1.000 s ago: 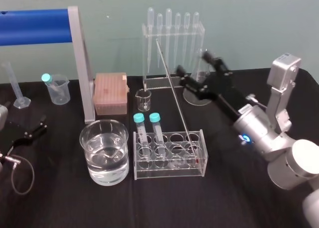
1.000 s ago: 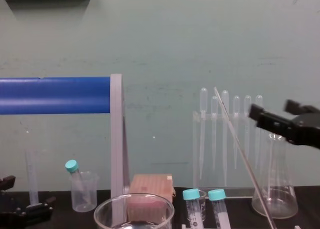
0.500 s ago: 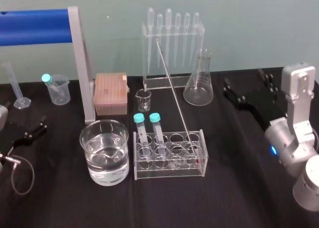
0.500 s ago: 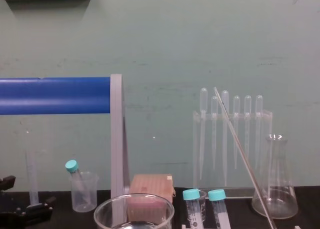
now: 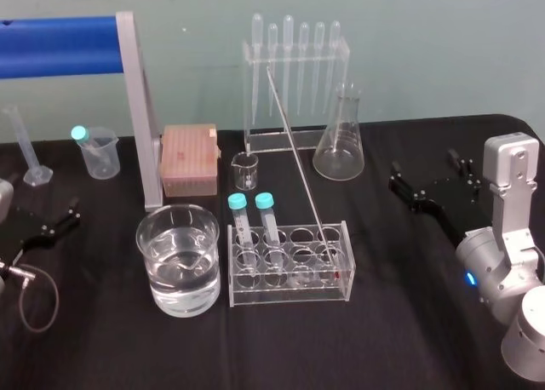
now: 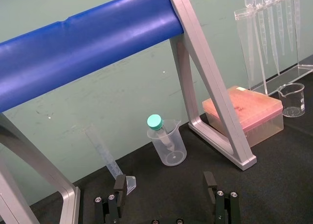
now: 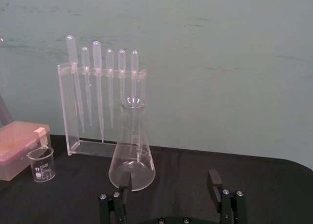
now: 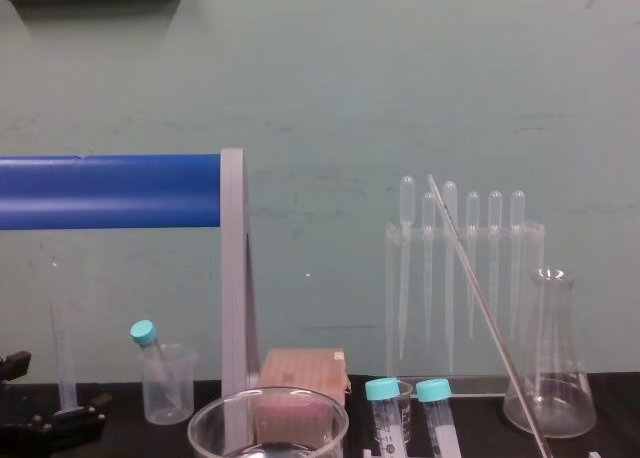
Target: Hold the thermometer with one hand and immerse one end into the beaker, then reinsert it into the test tube rack.
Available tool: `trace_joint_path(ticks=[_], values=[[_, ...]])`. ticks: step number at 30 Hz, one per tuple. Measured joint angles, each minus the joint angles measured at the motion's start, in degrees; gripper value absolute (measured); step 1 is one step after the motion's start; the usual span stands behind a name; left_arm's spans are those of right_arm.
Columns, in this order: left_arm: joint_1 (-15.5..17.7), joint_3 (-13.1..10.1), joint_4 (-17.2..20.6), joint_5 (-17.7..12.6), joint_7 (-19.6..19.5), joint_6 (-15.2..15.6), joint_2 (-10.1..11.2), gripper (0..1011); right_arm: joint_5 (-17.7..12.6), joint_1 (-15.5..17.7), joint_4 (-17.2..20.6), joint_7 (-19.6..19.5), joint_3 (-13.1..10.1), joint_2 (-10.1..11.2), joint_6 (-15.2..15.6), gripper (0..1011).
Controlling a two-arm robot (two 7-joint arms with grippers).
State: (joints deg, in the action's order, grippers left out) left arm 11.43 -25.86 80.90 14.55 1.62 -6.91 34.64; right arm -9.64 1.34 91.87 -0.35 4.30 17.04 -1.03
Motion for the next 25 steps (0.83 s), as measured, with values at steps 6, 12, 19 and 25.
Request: trace_joint_path(ticks=[6,12,19,25], values=[[0.0,0.0,0.0,0.0,0.0,0.0,0.0,1008,0.1,0.0,0.1,0.0,0.0,0.1,0.0,1004],[0.0,0.0,0.0,0.0,0.0,0.0,0.0,1008,0.1,0.0,0.1,-0.1,0.0,0.1,0.0,1004],[0.0,0.0,0.0,0.0,0.0,0.0,0.0,1008,0.2,0.0,0.2,-0.2,0.1,0.2,0.0,1004],[0.0,0.0,0.0,0.0,0.0,0.0,0.0,1008,0.2,0.0,0.2,-0.3,0.1,0.2,0.0,1004]])
